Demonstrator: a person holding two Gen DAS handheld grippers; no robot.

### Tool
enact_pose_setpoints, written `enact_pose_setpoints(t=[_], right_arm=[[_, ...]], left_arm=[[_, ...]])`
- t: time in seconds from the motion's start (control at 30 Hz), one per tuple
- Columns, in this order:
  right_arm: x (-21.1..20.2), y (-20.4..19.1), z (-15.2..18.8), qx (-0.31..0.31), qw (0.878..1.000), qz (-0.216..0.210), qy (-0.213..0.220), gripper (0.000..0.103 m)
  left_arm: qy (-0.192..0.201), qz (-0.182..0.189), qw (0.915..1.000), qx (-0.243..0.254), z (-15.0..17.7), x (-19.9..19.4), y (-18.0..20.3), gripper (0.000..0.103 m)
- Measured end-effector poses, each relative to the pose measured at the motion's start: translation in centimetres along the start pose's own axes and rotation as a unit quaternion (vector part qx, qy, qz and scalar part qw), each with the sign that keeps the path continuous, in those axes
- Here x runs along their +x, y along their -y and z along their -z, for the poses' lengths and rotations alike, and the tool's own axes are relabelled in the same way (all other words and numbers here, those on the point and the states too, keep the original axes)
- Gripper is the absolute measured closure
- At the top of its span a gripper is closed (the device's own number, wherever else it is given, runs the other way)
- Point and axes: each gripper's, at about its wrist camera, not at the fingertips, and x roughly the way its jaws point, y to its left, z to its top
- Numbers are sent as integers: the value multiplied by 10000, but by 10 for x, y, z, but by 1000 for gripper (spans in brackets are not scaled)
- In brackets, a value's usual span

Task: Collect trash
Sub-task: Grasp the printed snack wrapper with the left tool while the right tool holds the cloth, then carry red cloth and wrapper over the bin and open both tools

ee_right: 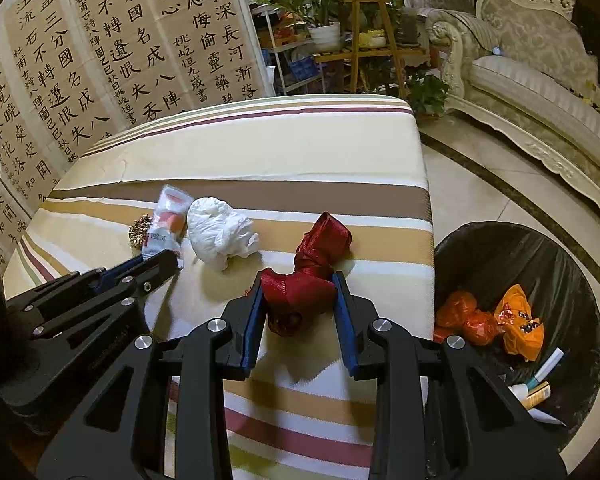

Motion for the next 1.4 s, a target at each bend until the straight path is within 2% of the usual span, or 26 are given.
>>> enact_pose_setpoints(t=[0.13,0.9,1.4], right_arm=[[-2,-2,1,-25,10000,40,24,72],[-38,-14,27,-106,9994,277,194,72],[-70,-2,50,-1,9982,504,319,72]], left_arm=[[44,18,10000,22,3,-7,-1,93],[226,79,9997,-13,29,-48,-11,94],[374,289,9987,194,47,-71,7,94]])
